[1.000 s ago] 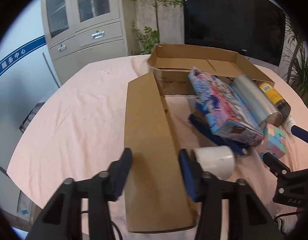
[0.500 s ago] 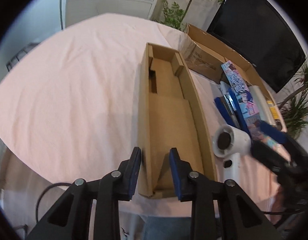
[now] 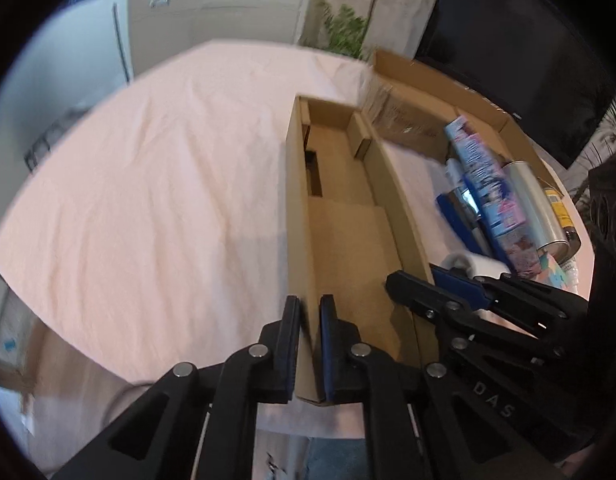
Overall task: Organize rigid objects
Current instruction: 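Grasp the cardboard insert with the left tool and lower it into the box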
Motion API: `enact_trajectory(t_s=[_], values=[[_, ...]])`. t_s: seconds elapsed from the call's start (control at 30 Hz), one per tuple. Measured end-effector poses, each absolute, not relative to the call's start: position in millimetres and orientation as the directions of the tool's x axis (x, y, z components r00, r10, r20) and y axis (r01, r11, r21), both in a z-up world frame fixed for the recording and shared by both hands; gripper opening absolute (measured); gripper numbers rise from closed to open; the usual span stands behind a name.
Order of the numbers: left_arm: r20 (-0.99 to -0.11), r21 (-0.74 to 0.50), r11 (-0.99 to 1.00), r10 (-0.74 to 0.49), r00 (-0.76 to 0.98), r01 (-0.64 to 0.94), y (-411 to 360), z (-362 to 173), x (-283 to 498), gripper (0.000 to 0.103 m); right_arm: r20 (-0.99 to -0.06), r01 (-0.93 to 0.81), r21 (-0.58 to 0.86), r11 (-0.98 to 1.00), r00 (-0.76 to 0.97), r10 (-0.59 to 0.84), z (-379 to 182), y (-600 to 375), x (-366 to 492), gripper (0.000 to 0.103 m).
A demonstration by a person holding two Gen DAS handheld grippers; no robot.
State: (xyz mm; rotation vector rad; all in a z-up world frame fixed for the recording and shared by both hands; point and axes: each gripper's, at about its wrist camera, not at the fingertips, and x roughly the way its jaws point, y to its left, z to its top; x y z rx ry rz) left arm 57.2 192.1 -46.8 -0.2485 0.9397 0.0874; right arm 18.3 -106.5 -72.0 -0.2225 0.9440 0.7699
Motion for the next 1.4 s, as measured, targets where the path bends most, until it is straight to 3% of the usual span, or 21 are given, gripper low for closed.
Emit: enact_trajectory(t_s=[0.2,0.37,0.63,0.8,1.1,1.27,1.4], values=[[-0.682,-0.087,0.993,0.002,0.731,-0.084,166.1,31.2,79.3,0.009,-0.634,-0.650,0.151,0.745,0.515,0.577,8.8,-140.3,31.2,0.016],[-0.547,0.008,1.000,0.022,0.837,-0.021,139.9,96.0,126.6,0.009,-0.522,-0.605,0.085,0.792,0.650,0.553,82.6,-162.4,74.7,0.015],[-0.531,0.067,0.996,-0.019,0.847,0.065,112.0,116.6,214.2,0.009,-0.536,-0.514,0.117,0.850,0.688,0.490,123.7,-201.0,181.8,0.013],[-0.587,0.057,0.994,-0.038,0.808,0.088,109.6,96.0,277.0,0.009,-0.632,-0.469,0.190,0.863,0.614,0.473,102.5,-211.5,276.6,0.012],[-0.720,0.032,0.998,-0.019,0.694,0.061,134.1,31.1,363.1,0.008,-0.796,-0.396,0.318,0.861,0.381,0.470,16.7,-204.3,420.1,0.013],[-0.799,0.042,0.999,0.013,0.601,0.035,146.0,-13.3,380.7,0.006,-0.858,-0.341,0.374,0.862,0.226,0.462,-57.0,-205.0,436.8,0.013],[-0.814,0.040,0.999,0.014,0.581,0.031,145.2,-29.6,376.1,0.006,-0.861,-0.308,0.411,0.858,0.178,0.476,-86.2,-223.6,450.4,0.014]])
